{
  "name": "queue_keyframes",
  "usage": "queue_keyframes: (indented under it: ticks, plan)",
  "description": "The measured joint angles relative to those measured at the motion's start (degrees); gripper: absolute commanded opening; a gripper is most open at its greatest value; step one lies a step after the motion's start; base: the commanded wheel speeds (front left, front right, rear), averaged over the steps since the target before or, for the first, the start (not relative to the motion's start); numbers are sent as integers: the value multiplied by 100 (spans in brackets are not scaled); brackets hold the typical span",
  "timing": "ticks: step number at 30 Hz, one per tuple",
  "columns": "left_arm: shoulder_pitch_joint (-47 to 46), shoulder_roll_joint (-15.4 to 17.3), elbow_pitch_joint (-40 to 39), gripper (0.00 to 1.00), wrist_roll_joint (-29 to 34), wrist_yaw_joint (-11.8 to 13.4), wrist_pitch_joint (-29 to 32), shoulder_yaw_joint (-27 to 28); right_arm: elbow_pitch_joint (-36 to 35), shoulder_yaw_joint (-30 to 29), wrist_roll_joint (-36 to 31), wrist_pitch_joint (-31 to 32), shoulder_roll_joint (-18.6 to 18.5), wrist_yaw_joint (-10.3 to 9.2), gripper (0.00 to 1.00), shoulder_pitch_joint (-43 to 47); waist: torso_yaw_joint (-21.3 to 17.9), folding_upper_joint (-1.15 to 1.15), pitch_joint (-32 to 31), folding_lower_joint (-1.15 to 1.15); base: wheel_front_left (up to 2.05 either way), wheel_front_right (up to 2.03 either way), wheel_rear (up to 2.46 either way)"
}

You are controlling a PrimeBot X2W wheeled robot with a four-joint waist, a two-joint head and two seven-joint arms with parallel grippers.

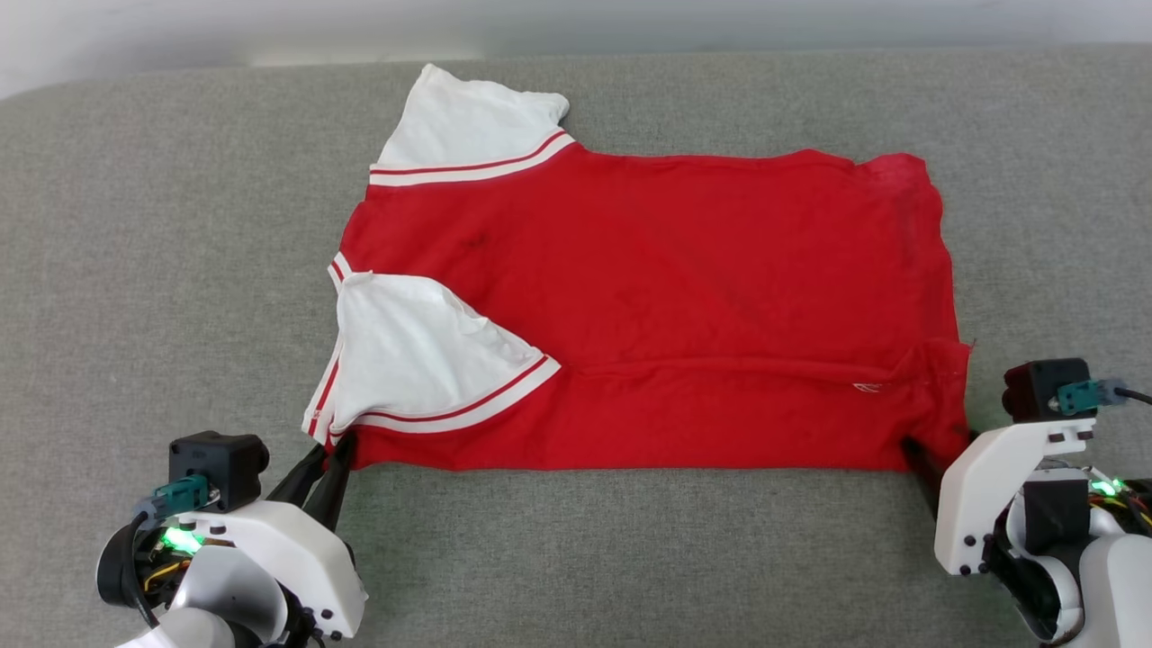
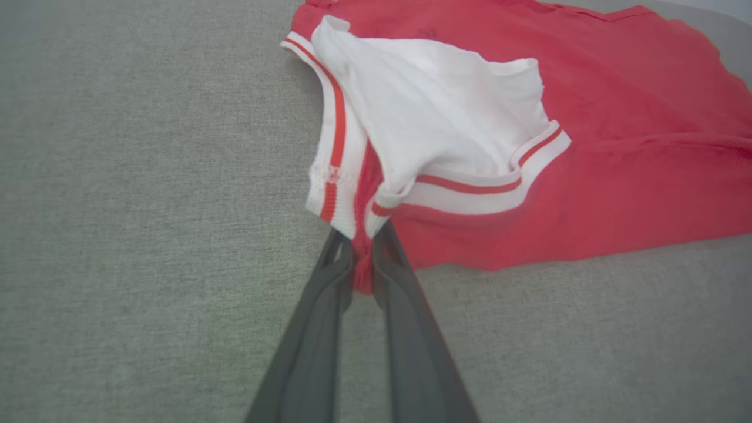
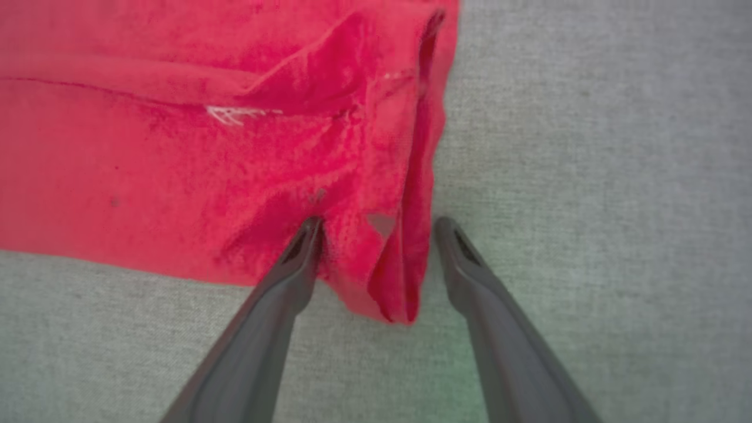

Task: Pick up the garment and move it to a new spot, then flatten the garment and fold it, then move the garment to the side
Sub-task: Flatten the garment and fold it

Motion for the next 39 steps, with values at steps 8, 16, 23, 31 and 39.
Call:
queue_keyframes:
  ticks: [8, 16, 23, 31, 39]
  plan:
    - [-50, 122, 182, 0, 136, 0, 170, -125, 272, 2, -83, -121, -5, 2, 10, -154, 51, 0, 215, 0, 0, 0, 0]
    - [-37, 21, 438, 0, 67, -25, 171, -201, 464, 3, -79, -242, -33, 5, 0, -215, -9, 0, -3, 0, 0, 0, 0]
    - [304, 164, 463, 0, -15, -26, 204, -235, 280, -26, 41, -136, -178, 4, 0, 59, -92, 0, -405, 0, 0, 0, 0]
    - [1042, 318, 159, 0, -182, 60, 242, -396, -428, -92, 413, 321, -438, 4, 0, 772, -181, 0, -841, 0, 0, 0, 0]
    - [1263, 229, 179, 0, -219, 23, 300, -609, -835, -353, 589, 744, -471, 4, 0, 1417, -182, 0, -828, 0, 0, 0, 0]
